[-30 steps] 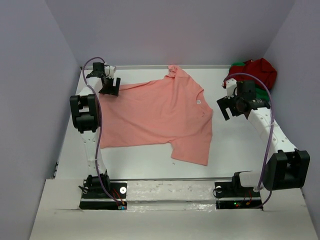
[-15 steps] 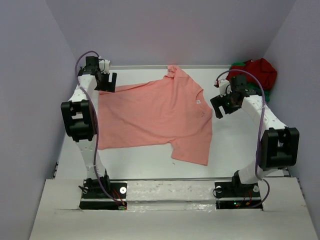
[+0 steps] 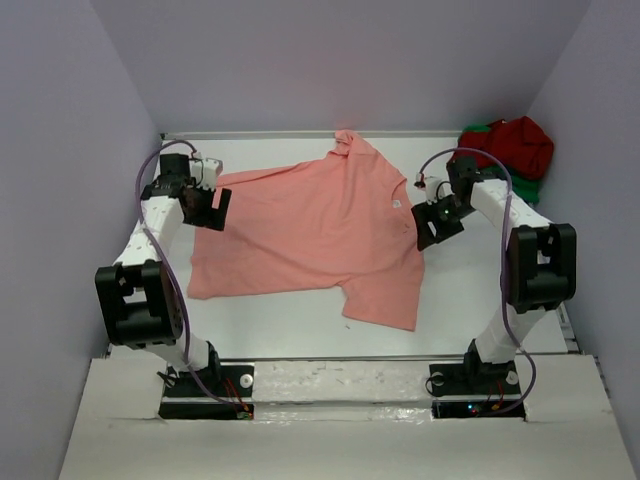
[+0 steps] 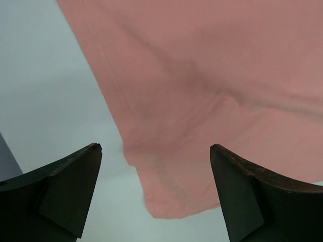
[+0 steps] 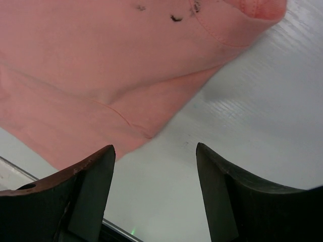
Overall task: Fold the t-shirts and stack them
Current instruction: Flatten out the tshirt
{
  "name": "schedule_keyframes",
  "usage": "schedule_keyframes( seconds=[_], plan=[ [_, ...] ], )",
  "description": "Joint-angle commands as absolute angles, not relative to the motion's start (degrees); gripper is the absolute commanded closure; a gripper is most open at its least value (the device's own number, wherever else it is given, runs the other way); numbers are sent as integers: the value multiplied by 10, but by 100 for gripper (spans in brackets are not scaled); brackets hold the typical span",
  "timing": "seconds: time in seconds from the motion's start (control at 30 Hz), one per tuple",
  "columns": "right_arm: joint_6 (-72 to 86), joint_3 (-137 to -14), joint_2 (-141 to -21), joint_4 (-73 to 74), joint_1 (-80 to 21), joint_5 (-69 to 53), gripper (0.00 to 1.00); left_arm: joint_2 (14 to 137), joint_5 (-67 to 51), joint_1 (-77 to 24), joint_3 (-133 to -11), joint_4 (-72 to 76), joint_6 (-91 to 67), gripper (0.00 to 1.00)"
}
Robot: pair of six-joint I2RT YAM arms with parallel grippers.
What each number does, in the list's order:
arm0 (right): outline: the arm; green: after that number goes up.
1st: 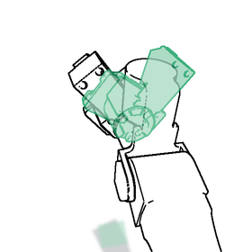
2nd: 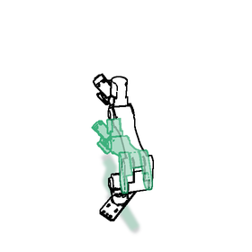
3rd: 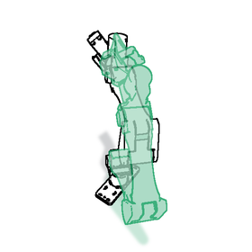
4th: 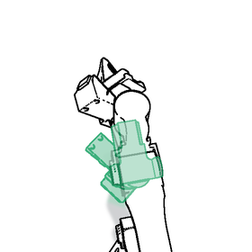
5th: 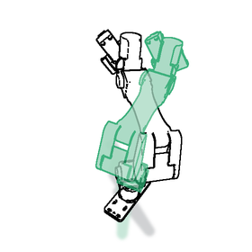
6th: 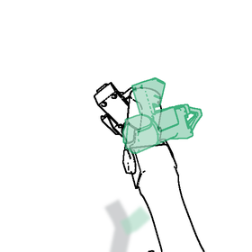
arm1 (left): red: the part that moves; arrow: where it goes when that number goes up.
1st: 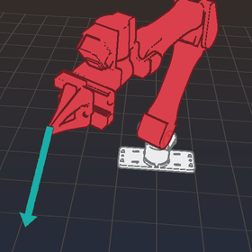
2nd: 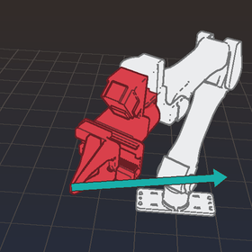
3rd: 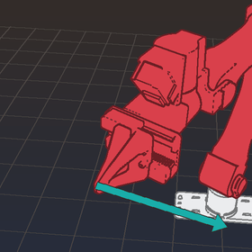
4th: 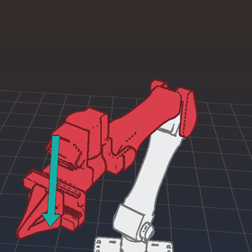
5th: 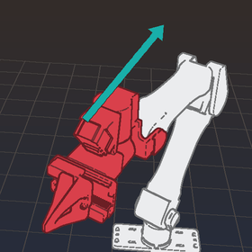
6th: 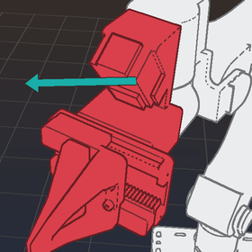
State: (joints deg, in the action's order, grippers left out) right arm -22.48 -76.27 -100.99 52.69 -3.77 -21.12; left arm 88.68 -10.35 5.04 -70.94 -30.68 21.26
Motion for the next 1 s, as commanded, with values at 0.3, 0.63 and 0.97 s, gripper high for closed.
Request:
schedule_keyframes(
  seconds=[0.3,0.63,0.97],
  plan=[
    [-226,-749,-1085,531,-35,-287,32,773,-87,81,-562,-294,236,1],
    [-216,-752,-1126,510,-35,-294,36,759,-72,89,-552,-309,253,1],
    [-200,-766,-1168,496,-35,-268,99,736,-57,90,-536,-317,254,1]
  ],
)
